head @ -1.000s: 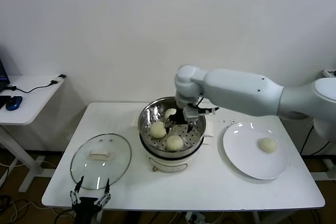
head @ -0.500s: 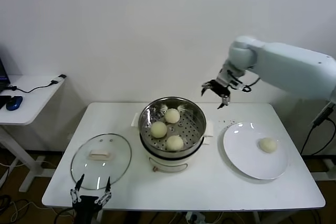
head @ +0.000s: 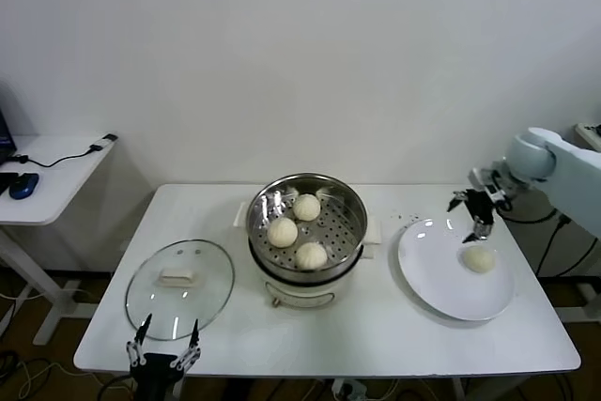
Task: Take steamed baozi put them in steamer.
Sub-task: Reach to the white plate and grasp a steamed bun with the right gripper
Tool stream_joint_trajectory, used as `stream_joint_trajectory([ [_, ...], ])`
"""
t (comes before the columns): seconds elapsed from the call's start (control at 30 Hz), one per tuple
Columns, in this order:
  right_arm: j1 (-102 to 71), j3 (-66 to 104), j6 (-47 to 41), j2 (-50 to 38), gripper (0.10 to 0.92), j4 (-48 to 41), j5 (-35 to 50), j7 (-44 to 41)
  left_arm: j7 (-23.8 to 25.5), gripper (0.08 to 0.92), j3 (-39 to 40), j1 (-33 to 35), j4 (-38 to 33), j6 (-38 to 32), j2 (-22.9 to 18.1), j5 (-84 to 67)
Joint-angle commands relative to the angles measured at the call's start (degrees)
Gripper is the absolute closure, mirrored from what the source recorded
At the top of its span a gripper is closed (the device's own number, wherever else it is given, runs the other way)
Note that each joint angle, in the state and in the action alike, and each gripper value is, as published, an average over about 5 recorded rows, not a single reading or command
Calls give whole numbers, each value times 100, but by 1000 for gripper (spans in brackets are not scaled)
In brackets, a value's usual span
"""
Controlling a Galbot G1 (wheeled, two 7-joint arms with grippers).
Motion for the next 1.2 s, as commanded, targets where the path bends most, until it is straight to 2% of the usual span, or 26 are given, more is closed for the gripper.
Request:
stream_joint_trajectory([
  [0.03,-1989,2144,245,-177,203,-1188,-1593,-210,-7,177,-6,21,12,20,-19,82],
  [0.27,-2034,2432,451,475,203,-2051,-1850,-151,-17,177,-49,-3,35,52,-18,102],
  [0.67,-2094,2844,651,1252,203,-2864,-2244,-26,-18,177,-36,-61,130,69,-16,148],
  [1.2,-2003,2846,701,1465,204,-2967,-2211,-162,-23,177,-54,-94,194,62,-15,155],
])
